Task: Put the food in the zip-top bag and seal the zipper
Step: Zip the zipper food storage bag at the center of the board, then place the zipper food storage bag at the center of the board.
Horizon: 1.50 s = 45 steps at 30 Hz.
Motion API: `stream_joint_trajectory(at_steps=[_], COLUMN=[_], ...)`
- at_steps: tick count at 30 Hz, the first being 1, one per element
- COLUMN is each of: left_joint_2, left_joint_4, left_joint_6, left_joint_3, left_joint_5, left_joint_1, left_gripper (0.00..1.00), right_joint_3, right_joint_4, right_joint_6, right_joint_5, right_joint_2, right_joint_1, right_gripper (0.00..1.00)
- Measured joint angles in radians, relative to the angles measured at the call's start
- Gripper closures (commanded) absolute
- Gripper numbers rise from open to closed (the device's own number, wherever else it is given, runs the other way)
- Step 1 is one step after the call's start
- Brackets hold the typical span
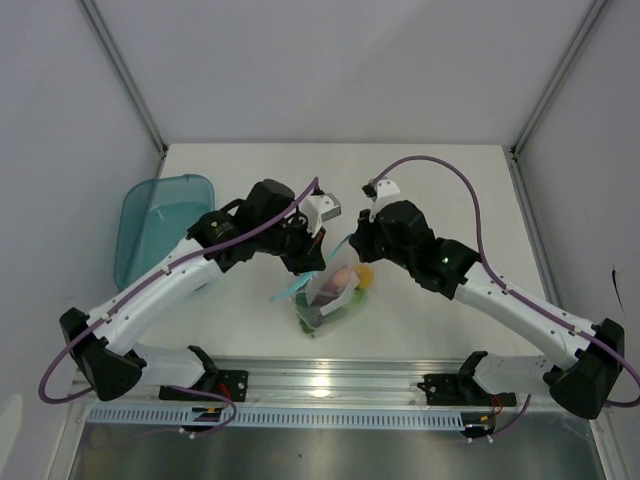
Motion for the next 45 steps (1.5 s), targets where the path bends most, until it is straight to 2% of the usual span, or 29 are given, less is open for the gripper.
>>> stream_joint_trajectory(at_steps=[9, 18, 24, 25, 26, 28, 29, 31, 32, 34, 39, 45], left_joint_2=[0.002, -0.047, -0.097, -0.101, -0.103, -0.106, -0.113, -0.13, -0.14, -0.157, -0.177, -0.324], left_joint_4=[-0.028, -0.071, -0.069, -0.064, -0.059, -0.057, -0.058, -0.04, -0.023, 0.019, 0.114, 0.235], left_joint_6=[-0.025, -0.031, -0.051, -0.054, -0.06, -0.071, -0.08, -0.09, -0.1, -0.119, -0.155, -0.162], left_joint_3=[0.0, -0.001, -0.023, -0.027, -0.031, -0.037, -0.043, -0.061, -0.071, -0.084, -0.086, -0.15], left_joint_5=[-0.043, -0.108, -0.148, -0.153, -0.157, -0.163, -0.169, -0.187, -0.204, -0.244, -0.398, -0.433], left_joint_1=[0.0, 0.001, 0.001, 0.001, 0.001, 0.002, 0.003, 0.004, 0.005, 0.005, 0.006, 0.006], left_gripper=[0.99, 0.99, 0.99, 0.93, 0.73, 0.54, 0.4, 0.23, 0.06, 0.0, 0.01, 0.01], right_joint_3=[-0.002, -0.031, -0.044, -0.045, -0.047, -0.05, -0.051, -0.052, -0.052, -0.052, -0.051, -0.047], right_joint_4=[-0.036, -0.069, -0.077, -0.077, -0.077, -0.077, -0.079, -0.079, -0.079, -0.078, -0.08, -0.085], right_joint_6=[0.059, 0.089, 0.096, 0.096, 0.097, 0.094, 0.094, 0.094, 0.094, 0.095, 0.104, 0.117], right_joint_5=[0.201, 0.241, 0.232, 0.23, 0.226, 0.229, 0.235, 0.24, 0.241, 0.238, 0.213, 0.143], right_joint_2=[0.01, -0.022, -0.055, -0.056, -0.056, -0.056, -0.056, -0.054, -0.051, -0.043, -0.006, 0.049], right_joint_1=[-0.022, -0.129, -0.147, -0.147, -0.147, -0.149, -0.155, -0.167, -0.172, -0.18, -0.224, -0.444], right_gripper=[1.0, 1.0, 1.0, 1.0, 1.0, 1.0, 1.0, 1.0, 1.0, 1.0, 1.0, 1.0])
